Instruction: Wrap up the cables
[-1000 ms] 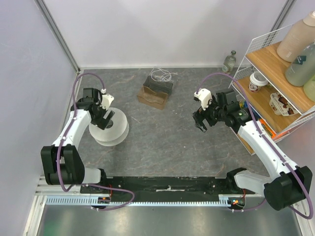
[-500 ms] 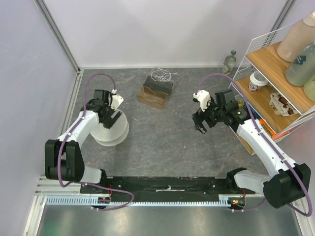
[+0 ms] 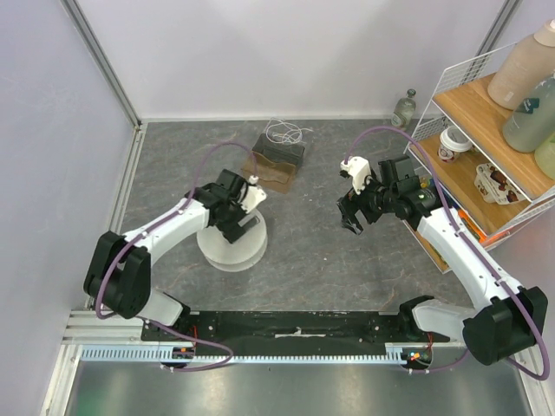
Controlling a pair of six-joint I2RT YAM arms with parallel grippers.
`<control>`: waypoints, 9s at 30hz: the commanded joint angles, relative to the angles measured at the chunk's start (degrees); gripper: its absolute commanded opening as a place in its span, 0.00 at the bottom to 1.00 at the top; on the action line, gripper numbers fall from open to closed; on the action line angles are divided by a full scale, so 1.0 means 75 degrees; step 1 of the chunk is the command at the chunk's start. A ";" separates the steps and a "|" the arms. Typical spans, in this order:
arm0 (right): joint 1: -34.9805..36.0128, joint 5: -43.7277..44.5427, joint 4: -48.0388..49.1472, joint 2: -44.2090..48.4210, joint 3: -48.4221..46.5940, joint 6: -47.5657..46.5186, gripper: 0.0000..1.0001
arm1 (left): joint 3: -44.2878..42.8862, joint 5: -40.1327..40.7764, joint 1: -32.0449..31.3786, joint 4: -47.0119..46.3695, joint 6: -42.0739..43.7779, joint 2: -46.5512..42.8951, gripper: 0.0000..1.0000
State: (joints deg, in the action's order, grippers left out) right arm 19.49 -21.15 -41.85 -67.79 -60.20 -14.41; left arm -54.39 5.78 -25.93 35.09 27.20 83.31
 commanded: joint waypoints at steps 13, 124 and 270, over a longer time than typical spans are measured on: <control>-0.0195 0.0276 0.0271 -0.0301 -0.0527 0.0363 0.98 | -0.3000 -0.1567 -0.2378 0.0629 -0.1412 0.2040 0.99; 0.0367 0.0780 0.7010 -0.5471 -0.7909 -0.2005 0.00 | -0.4455 -0.6701 0.2884 0.1895 -0.3299 -0.0900 0.99; 0.1573 -0.1598 0.6459 0.1984 -0.0117 -0.0995 0.93 | -0.3002 -0.5528 -0.1687 -0.4831 -0.7178 -0.1088 0.01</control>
State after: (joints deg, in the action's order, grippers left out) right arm 28.12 -30.81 2.83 -51.29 -61.19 -17.91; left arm -77.32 -34.61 -38.02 0.30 -24.03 76.42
